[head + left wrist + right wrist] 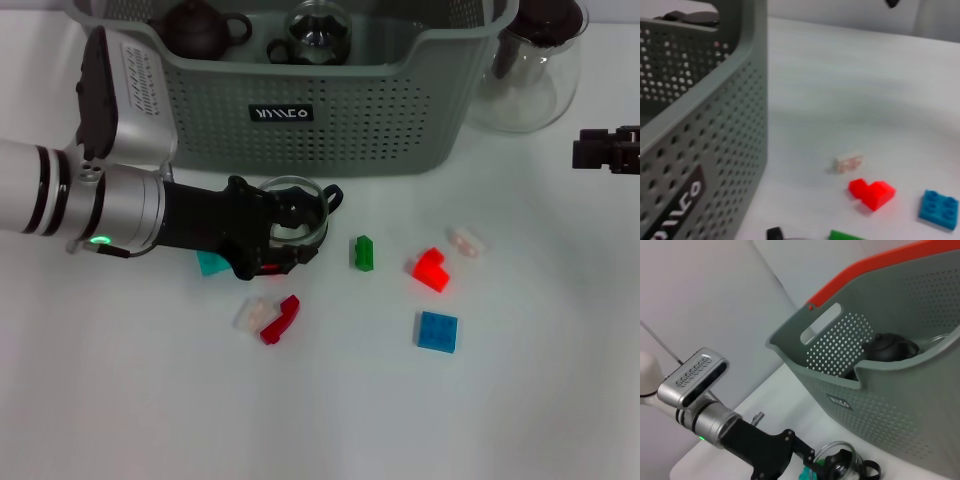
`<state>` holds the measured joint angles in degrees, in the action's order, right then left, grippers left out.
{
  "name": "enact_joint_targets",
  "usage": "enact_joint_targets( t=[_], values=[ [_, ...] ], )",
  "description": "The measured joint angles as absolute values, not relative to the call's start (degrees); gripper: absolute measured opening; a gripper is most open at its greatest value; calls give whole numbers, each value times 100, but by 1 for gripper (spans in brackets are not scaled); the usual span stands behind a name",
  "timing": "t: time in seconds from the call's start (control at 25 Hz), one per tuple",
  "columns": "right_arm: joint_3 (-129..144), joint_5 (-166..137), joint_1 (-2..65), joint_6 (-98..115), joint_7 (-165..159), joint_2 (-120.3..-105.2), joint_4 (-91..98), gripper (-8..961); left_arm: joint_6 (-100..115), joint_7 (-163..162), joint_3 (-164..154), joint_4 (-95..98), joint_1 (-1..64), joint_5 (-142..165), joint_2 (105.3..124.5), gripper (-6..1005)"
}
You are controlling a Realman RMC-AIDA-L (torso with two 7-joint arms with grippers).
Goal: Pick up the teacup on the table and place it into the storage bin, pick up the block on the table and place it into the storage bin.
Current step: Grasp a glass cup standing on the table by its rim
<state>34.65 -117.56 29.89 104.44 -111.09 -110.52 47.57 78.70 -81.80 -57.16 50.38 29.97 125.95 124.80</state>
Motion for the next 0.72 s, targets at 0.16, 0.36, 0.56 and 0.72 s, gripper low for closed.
enact_joint_targets(
  t=[0.16,0.36,0.56,0.72],
  values=[
    [3467,-11756,2976,10452,-11093,-11054,4757,500,7762,-8127,-5793,5030,2992,12632,12480,420],
    [3462,-11758,2938,10442,-10941,-11082,4755,499,7774,-8130,-6137,4980,2975,12753,12481,419],
    [3423,-11744,2895,10487,-10290,-11163,4754,499,7819,-8329,-6354,5001,2977,12879,12481,418],
    [3233,-11715,2850,10597,-9124,-11323,4757,499,7766,-8363,-6372,5009,2993,12899,12480,418]
  ],
)
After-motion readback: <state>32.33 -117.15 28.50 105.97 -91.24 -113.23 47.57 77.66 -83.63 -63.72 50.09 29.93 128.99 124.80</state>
